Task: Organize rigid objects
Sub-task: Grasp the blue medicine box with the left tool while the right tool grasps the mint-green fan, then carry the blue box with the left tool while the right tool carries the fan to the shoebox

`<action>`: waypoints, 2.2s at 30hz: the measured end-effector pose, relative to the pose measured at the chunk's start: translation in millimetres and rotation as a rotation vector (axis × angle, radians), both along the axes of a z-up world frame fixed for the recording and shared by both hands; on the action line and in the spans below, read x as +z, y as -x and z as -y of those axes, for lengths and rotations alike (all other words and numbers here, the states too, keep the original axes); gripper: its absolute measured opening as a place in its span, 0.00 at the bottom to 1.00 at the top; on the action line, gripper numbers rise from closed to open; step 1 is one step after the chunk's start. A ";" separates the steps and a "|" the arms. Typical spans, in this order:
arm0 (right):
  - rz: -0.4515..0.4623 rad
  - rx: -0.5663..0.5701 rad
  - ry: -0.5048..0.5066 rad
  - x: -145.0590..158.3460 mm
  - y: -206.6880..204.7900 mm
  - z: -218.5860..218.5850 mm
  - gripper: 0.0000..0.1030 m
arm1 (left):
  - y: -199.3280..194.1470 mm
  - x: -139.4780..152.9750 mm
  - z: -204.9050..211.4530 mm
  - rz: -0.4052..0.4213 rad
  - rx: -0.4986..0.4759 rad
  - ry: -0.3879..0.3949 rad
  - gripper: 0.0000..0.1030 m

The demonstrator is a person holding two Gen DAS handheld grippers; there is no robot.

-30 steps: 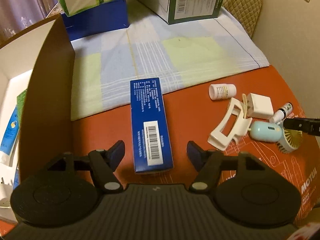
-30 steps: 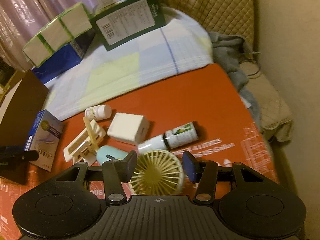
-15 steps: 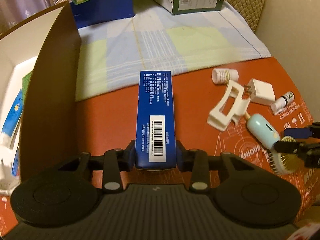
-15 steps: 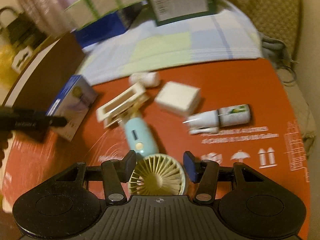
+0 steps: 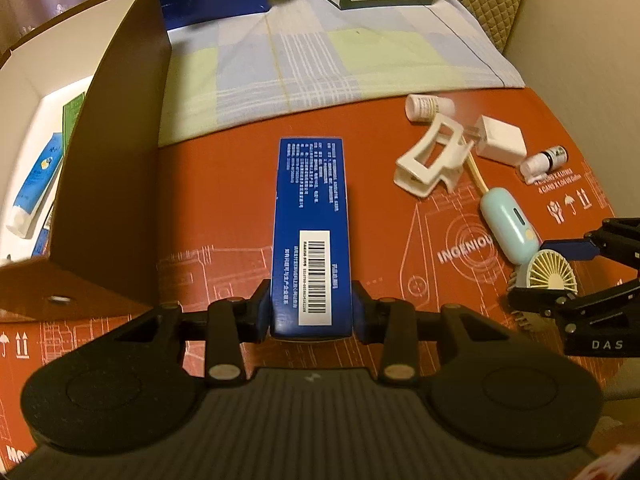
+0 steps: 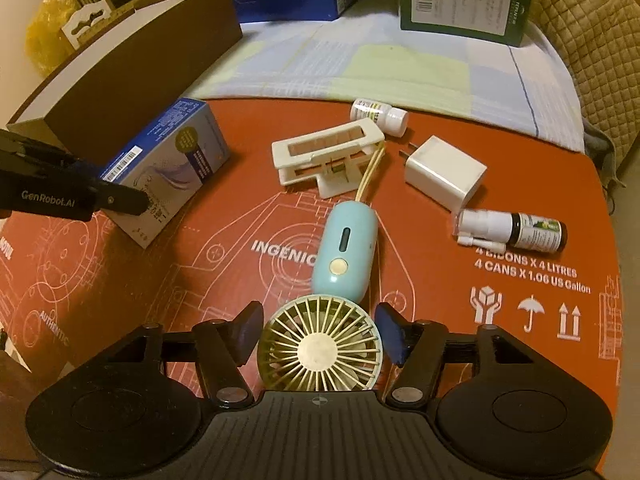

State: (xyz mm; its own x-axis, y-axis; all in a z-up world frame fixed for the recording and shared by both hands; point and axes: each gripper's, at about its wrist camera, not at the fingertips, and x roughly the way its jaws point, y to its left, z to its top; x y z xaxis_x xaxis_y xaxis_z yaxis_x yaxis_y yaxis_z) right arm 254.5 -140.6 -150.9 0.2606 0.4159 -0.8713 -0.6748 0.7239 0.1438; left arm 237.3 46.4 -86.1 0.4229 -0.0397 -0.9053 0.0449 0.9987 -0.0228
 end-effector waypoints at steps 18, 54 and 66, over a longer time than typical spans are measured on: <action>0.013 -0.095 0.000 -6.5 16.6 9.5 0.62 | -6.5 -18.3 3.8 0.005 0.002 0.005 0.33; 0.266 -0.112 -0.080 55.9 37.5 19.7 0.58 | 23.5 39.4 -0.8 0.155 -0.007 0.042 0.33; 0.308 -0.067 -0.142 79.3 41.9 2.1 0.58 | 33.2 67.4 -16.3 0.231 0.021 0.061 0.33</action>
State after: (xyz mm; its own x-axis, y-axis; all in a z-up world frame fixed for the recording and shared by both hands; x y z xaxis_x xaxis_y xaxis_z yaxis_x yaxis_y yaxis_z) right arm 212.6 -142.7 -71.5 0.5329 0.5005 -0.6823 -0.6538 0.7554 0.0435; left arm 204.1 62.7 -18.7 0.6196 -0.0806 -0.7807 0.0352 0.9966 -0.0749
